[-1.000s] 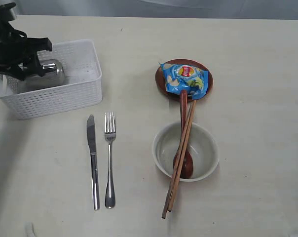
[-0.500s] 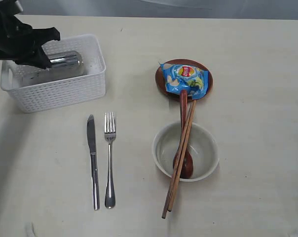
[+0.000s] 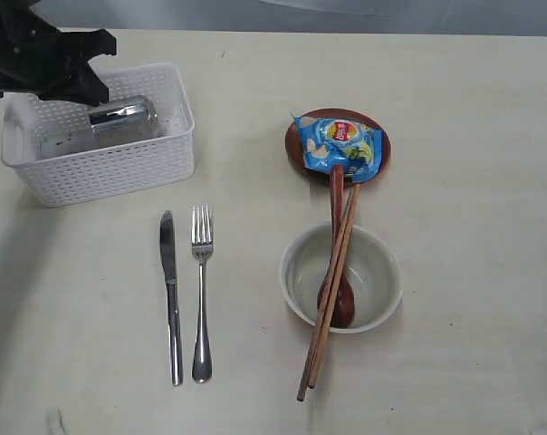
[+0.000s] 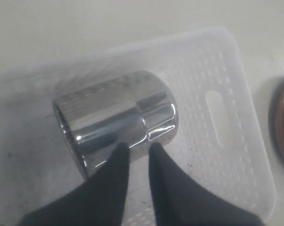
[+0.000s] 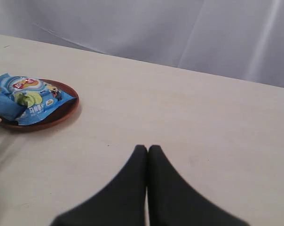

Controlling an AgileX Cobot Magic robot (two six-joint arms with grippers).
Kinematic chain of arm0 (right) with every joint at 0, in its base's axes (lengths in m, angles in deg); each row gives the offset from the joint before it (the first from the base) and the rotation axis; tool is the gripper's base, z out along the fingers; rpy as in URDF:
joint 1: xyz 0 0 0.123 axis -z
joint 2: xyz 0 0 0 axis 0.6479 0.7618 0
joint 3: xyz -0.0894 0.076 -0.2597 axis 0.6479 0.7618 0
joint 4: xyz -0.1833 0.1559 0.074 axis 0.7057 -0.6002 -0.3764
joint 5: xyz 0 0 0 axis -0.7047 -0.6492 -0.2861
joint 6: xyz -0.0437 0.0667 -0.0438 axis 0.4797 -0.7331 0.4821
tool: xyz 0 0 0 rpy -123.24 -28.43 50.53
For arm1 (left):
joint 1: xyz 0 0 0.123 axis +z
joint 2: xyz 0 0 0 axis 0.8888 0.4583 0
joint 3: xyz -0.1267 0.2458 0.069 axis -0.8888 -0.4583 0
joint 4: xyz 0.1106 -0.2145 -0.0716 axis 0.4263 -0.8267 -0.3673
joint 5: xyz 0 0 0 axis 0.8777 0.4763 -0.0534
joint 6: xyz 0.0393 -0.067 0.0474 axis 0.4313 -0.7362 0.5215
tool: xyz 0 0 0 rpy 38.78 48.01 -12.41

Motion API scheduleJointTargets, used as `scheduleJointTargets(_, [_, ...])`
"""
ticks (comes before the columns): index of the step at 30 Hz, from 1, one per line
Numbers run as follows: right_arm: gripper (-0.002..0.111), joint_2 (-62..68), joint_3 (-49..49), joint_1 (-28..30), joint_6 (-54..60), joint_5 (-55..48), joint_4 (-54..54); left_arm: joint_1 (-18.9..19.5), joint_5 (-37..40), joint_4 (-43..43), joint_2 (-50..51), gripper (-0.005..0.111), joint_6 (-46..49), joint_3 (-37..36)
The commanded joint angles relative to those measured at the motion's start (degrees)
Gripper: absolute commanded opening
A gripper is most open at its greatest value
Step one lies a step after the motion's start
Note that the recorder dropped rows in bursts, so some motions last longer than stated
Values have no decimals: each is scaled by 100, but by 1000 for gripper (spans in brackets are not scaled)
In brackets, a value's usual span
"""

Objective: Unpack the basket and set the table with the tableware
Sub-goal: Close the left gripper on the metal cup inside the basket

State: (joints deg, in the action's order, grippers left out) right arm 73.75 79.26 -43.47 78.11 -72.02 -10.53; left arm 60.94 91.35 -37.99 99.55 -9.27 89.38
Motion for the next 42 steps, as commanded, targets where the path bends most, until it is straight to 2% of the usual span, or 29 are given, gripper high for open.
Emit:
scheduleJointTargets(1, [0, -28, 16, 17, -3, 30, 9, 56, 84, 163, -48, 58, -539, 3])
scheduleJointTargets(4, [0, -28, 16, 17, -3, 30, 9, 56, -28, 278, 67, 53, -583, 3])
scheduleJointTargets(9, [0, -28, 16, 17, -3, 30, 9, 34, -534, 337, 470, 53, -571, 3])
scheduleJointTargets(12, [0, -28, 16, 17, -3, 30, 9, -7, -719, 37, 563, 53, -162, 3])
scheduleJointTargets(15, [0, -28, 16, 17, -3, 30, 9, -44, -677, -867, 711, 53, 605, 3])
scheduleJointTargets(18, [0, -28, 16, 17, -3, 30, 9, -80, -258, -2090, 1014, 53, 1415, 3])
scheduleJointTargets(21, [0, -28, 16, 17, -3, 30, 9, -80, 148, -2925, 1115, 53, 2087, 3])
scheduleJointTargets(26, [0, -28, 16, 17, -15, 30, 9, -80, 422, -3511, 1124, 53, 2559, 3])
scheduleJointTargets(28, [0, -28, 16, 17, -15, 30, 9, -80, 272, -3281, 1077, 51, 2586, 14])
scheduleJointTargets(30, [0, -28, 16, 17, -15, 30, 9, -80, -125, -2641, 967, 47, 2157, 14])
scheduleJointTargets(33, [0, -28, 16, 17, -15, 30, 9, -80, -779, -1006, 733, 43, 1075, 14])
scheduleJointTargets(37, [0, -28, 16, 17, -15, 30, 9, -80, -1121, 1105, 377, 43, -378, 14])
scheduleJointTargets(40, [0, -28, 16, 17, -15, 30, 9, -60, -1133, 1891, 157, 43, -822, 27])
scheduleJointTargets(42, [0, -28, 16, 17, -15, 30, 9, 30, -951, 1990, 74, 43, -940, 143])
